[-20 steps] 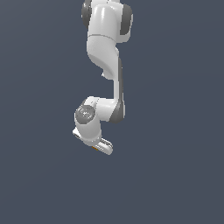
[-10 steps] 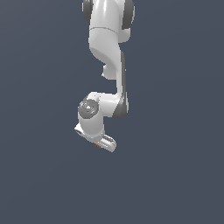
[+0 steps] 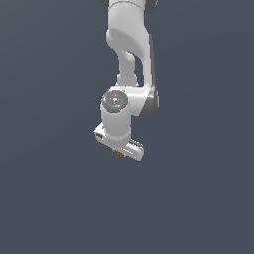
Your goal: Pick up the object and move it to a goal position.
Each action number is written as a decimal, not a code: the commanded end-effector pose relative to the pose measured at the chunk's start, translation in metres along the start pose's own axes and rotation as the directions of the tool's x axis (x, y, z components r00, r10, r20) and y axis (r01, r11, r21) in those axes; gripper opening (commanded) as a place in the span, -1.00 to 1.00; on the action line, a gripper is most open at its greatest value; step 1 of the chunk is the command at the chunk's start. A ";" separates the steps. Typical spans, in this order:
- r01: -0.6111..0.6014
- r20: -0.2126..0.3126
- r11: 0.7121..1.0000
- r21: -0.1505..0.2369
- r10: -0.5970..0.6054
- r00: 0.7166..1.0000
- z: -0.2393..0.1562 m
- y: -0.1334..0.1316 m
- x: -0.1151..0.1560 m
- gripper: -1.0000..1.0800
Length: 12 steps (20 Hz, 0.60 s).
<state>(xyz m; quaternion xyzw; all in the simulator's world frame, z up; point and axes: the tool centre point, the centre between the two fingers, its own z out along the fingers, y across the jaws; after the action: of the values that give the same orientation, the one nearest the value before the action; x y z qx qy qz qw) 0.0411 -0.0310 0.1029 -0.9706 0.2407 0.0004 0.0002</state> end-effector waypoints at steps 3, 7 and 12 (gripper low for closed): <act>0.000 0.000 1.000 0.000 0.000 1.000 -0.030 -0.014 -0.019 -1.00; 0.000 -0.001 1.000 0.000 0.000 1.000 -0.050 -0.023 -0.031 -1.00; 0.000 -0.001 1.000 0.000 0.000 1.000 -0.063 -0.030 -0.038 -1.00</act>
<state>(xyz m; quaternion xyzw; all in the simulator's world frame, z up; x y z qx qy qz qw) 0.0224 0.0110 0.1624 -0.9707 0.2403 -0.0004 0.0002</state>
